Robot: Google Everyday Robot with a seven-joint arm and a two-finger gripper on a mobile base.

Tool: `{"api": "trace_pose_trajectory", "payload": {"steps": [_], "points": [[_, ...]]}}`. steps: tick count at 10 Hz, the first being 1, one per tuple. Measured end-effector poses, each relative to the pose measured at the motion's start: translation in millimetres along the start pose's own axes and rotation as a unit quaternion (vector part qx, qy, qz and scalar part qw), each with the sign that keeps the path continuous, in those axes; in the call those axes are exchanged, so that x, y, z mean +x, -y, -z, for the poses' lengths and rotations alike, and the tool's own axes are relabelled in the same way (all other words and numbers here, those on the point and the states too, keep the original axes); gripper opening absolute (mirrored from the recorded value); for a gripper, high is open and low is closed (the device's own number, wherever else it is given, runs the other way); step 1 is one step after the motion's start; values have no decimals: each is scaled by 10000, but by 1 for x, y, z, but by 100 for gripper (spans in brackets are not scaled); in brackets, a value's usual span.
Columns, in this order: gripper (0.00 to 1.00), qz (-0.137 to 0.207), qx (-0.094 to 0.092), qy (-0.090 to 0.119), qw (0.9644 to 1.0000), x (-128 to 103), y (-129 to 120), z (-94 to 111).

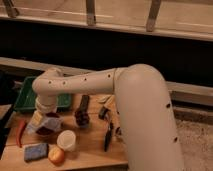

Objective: Wipe tray with towel

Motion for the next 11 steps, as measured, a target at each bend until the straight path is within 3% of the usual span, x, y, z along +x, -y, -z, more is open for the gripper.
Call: {"api": "trace_pose_trajectory", "payload": {"steps": [4, 11], "points": [[67, -116, -190, -65, 9997, 8, -6, -15], [2, -79, -163, 75, 9998, 10, -9, -11]]}}
